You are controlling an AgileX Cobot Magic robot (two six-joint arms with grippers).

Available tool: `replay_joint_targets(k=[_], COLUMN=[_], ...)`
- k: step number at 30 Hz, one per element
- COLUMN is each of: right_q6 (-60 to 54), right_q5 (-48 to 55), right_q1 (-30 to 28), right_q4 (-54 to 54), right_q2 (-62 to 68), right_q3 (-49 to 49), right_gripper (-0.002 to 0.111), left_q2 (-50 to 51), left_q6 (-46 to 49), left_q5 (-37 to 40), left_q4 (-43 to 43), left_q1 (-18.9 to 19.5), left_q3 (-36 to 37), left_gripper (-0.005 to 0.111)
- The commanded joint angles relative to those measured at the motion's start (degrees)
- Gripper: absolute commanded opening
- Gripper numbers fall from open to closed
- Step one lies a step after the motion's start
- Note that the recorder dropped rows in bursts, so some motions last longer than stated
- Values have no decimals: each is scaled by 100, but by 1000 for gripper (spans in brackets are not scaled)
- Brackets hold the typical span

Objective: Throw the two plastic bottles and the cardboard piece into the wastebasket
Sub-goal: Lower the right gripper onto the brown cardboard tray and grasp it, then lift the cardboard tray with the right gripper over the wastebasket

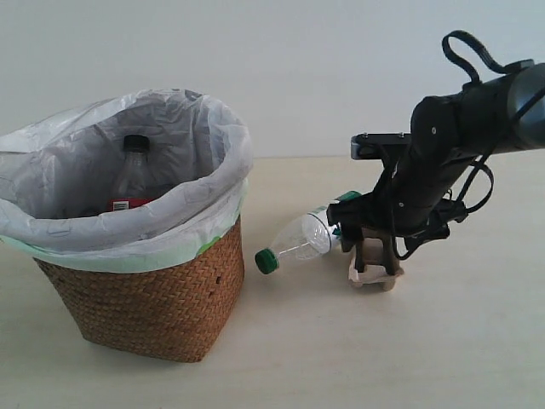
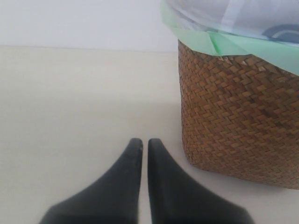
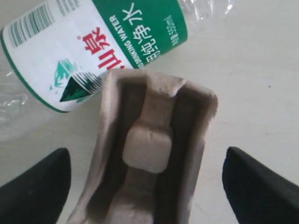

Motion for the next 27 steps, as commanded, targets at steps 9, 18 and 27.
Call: replay_joint_targets(k=[9,18,27], right_q6=[147,172,172], right_q5=[-451,-382,228], right_q1=[-10,-10,-21], right_q4=[-16,-68,-444], right_q2=[375,479,224], right_q3=[18,18,-57], right_gripper=[78,27,0], left_q2=[-14,-14,-14], left_q6=[26,26,26], left_q5=[4,4,4], left_q4=[17,17,17], left_q1=[16,16,16], left_q3=[20,20,20], left_gripper=[4,4,4])
